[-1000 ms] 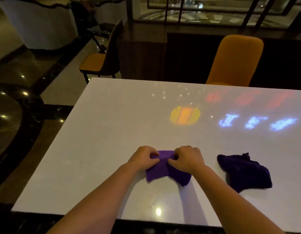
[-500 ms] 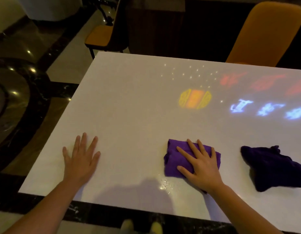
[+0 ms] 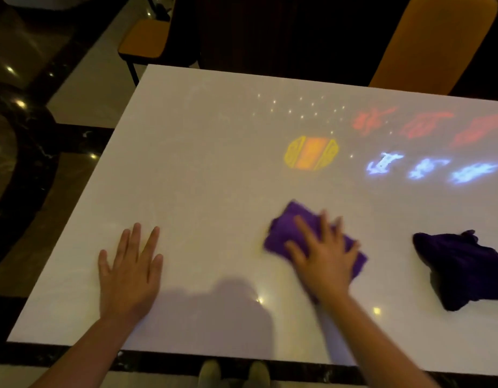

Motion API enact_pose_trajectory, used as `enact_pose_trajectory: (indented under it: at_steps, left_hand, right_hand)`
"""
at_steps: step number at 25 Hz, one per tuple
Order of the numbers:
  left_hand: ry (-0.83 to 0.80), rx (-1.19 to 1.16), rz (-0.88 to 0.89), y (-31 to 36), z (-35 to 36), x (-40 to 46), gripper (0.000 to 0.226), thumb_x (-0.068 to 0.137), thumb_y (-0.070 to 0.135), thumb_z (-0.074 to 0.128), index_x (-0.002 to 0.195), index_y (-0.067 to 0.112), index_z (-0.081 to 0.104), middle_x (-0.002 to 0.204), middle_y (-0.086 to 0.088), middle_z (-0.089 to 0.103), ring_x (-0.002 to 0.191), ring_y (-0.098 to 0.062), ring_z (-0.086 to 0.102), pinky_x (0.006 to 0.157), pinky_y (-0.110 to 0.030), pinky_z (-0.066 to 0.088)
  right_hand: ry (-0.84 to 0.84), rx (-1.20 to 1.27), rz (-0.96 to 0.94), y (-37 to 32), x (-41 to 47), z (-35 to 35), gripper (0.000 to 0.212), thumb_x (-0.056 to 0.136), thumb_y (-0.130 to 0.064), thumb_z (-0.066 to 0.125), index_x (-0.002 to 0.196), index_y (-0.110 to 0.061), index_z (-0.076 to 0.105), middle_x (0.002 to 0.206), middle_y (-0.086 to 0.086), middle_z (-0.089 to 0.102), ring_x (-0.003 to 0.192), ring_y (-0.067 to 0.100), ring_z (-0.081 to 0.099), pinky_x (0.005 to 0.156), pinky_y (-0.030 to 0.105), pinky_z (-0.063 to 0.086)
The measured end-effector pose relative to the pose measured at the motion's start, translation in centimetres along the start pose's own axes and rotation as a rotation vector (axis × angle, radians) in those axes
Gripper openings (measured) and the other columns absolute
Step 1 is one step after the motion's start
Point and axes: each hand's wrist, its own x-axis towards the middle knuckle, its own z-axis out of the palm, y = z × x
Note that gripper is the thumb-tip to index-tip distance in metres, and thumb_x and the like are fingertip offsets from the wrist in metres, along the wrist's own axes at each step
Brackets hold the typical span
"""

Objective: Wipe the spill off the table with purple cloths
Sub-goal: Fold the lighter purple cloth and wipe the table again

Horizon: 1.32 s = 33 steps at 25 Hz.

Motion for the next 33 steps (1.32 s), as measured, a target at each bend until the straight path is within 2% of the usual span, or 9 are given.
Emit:
enact_pose_trajectory:
  at_steps: [4, 9, 12, 16, 18, 20, 25, 29, 33]
  left_hand:
    - [0.017, -0.002, -0.015, -0.1, 0.3, 0.2, 0.061, 0.086, 0.051, 0.001, 0.145, 0.036, 0.0, 0.158, -0.001, 0.006, 0.145, -0.019, 0.002, 0.114, -0.055, 0.006]
    - [0.027, -0.013, 0.018, -0.4, 0.4, 0.2, 0.058, 0.088, 0.046, 0.003, 0.145, 0.036, 0.001, 0.158, -0.001, 0.007, 0.145, -0.018, 0.003, 0.114, -0.054, 0.008]
    - [0.027, -0.005, 0.023, -0.3, 0.3, -0.2, 0.058, 0.089, 0.045, 0.002, 0.145, 0.034, 0.001, 0.158, -0.002, 0.008, 0.145, -0.019, 0.004, 0.114, -0.055, 0.009]
    - [0.021, -0.016, 0.008, -0.1, 0.1, -0.2, 0.058, 0.088, 0.045, 0.002, 0.145, 0.034, 0.004, 0.158, -0.001, 0.009, 0.145, -0.018, 0.006, 0.114, -0.054, 0.011]
    - [0.023, -0.01, 0.003, 0.0, -0.1, -0.1, 0.059, 0.087, 0.045, 0.004, 0.145, 0.034, 0.006, 0.158, -0.001, 0.011, 0.145, -0.018, 0.008, 0.113, -0.055, 0.012]
    - [0.019, 0.004, 0.003, 0.2, 0.0, -0.2, 0.058, 0.087, 0.043, 0.01, 0.145, 0.033, 0.013, 0.156, -0.004, 0.018, 0.144, -0.021, 0.015, 0.11, -0.057, 0.017]
    - [-0.034, 0.104, 0.116, -2.1, -1.3, 2.3, 0.064, 0.081, 0.061, 0.015, 0.141, 0.04, 0.026, 0.149, -0.007, 0.036, 0.133, -0.028, 0.035, 0.1, -0.053, 0.031]
    - [-0.068, 0.128, 0.201, -4.3, -1.4, 3.5, 0.078, 0.073, 0.076, -0.005, 0.143, 0.041, -0.004, 0.159, -0.005, 0.003, 0.146, -0.025, -0.002, 0.115, -0.05, 0.006]
    - [-0.051, 0.053, 0.184, -4.4, -0.8, 3.1, 0.071, 0.079, 0.069, -0.006, 0.143, 0.039, -0.008, 0.157, -0.002, -0.011, 0.144, -0.018, -0.011, 0.116, -0.048, 0.002]
  right_hand:
    - [0.006, 0.083, 0.35, 0.8, 9.3, -1.1, 0.058, 0.089, -0.059, 0.027, 0.144, -0.043, 0.013, 0.159, 0.003, 0.006, 0.144, 0.037, 0.001, 0.104, 0.074, 0.008]
    - [-0.07, 0.011, -0.25, -11.4, -0.5, 2.6, 0.053, 0.087, -0.057, 0.036, 0.138, -0.045, 0.028, 0.155, 0.002, 0.027, 0.141, 0.039, 0.018, 0.103, 0.072, 0.014]
    - [-0.108, 0.008, -0.324, -8.9, -11.6, 2.6, 0.059, 0.079, -0.066, 0.038, 0.135, -0.049, 0.033, 0.149, -0.004, 0.037, 0.136, 0.033, 0.03, 0.099, 0.069, 0.026]
    - [0.021, -0.008, 0.083, 2.6, -7.2, 0.1, 0.057, 0.083, -0.064, 0.032, 0.134, -0.042, 0.04, 0.151, 0.005, 0.036, 0.139, 0.034, 0.028, 0.099, 0.072, 0.024]
    - [0.031, 0.058, 0.439, 6.1, -0.3, -1.5, 0.058, 0.088, -0.058, 0.03, 0.142, -0.038, 0.026, 0.157, 0.007, 0.017, 0.143, 0.035, 0.01, 0.103, 0.074, 0.014]
    - [0.041, 0.08, 0.538, 5.9, 6.8, -1.6, 0.06, 0.091, -0.053, 0.025, 0.146, -0.036, 0.01, 0.159, 0.008, 0.007, 0.143, 0.039, 0.002, 0.104, 0.075, 0.006]
    - [-0.028, 0.065, 0.024, -8.1, 13.8, 1.1, 0.054, 0.093, -0.042, 0.031, 0.142, -0.046, 0.011, 0.159, 0.001, 0.005, 0.143, 0.038, 0.001, 0.104, 0.074, 0.005]
    - [-0.018, 0.07, -0.316, -17.0, 3.5, 3.5, 0.047, 0.091, -0.044, 0.036, 0.137, -0.046, 0.028, 0.156, 0.002, 0.024, 0.144, 0.037, 0.009, 0.105, 0.071, 0.005]
    - [-0.063, 0.013, -0.483, -13.1, -9.4, 3.4, 0.054, 0.078, -0.054, 0.044, 0.132, -0.051, 0.036, 0.145, -0.002, 0.045, 0.136, 0.034, 0.032, 0.098, 0.071, 0.024]
